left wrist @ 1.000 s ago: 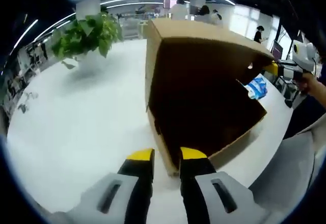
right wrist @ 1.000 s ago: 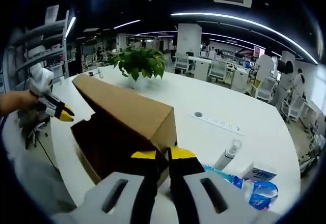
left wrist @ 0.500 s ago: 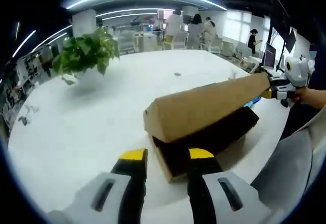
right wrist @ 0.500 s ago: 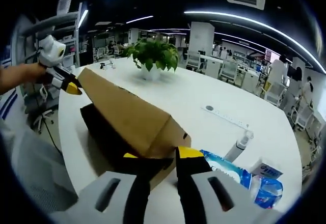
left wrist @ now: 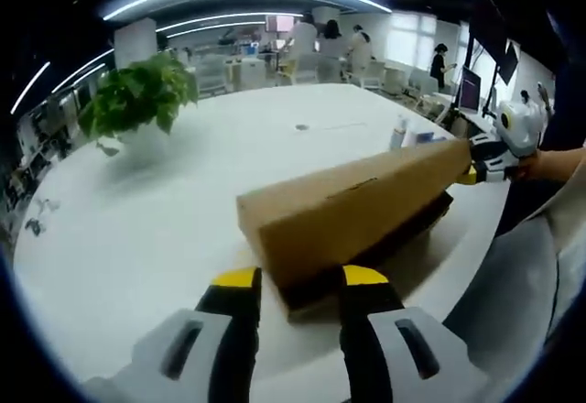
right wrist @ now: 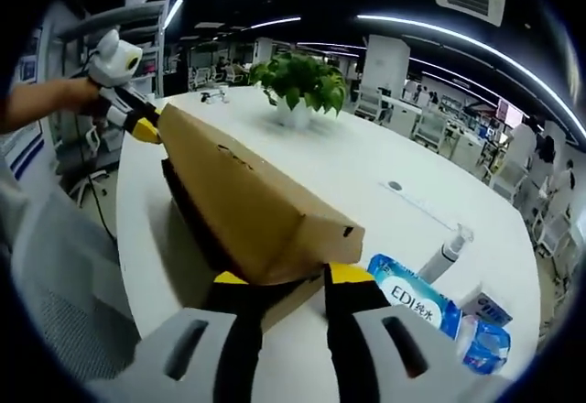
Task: Operate the shoe box by opening the lid, removing the specified soft item, and placing it in the target area until the item is outside and the box remains undamaged.
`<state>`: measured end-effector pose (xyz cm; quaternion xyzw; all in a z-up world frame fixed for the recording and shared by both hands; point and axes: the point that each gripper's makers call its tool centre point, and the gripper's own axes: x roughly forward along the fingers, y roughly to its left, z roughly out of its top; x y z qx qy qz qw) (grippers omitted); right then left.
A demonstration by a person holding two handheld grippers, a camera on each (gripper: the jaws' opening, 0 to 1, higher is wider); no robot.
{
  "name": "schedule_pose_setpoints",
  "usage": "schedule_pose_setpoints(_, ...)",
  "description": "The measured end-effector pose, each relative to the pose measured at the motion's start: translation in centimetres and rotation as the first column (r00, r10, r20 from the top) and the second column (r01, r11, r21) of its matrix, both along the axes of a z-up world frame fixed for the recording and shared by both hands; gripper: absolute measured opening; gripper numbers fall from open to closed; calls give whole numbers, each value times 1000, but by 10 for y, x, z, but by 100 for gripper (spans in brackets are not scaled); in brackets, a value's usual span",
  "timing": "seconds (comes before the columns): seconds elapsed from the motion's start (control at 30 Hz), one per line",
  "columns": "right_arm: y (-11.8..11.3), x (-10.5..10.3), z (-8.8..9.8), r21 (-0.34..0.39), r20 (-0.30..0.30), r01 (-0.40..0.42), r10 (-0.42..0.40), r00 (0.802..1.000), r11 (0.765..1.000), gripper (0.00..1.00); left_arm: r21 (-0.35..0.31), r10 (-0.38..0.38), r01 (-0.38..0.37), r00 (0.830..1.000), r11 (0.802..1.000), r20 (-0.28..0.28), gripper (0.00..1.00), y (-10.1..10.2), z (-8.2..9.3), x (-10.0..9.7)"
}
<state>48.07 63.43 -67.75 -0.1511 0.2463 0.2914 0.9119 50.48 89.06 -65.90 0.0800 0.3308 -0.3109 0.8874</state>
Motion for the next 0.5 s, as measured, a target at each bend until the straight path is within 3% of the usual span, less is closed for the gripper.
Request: schedule_pose_setpoints(0.5, 11, -16, -16, 31, -70, -84, 86, 994, 996, 39, 55, -44, 47, 998, 997, -44, 38, -3, -21, -10)
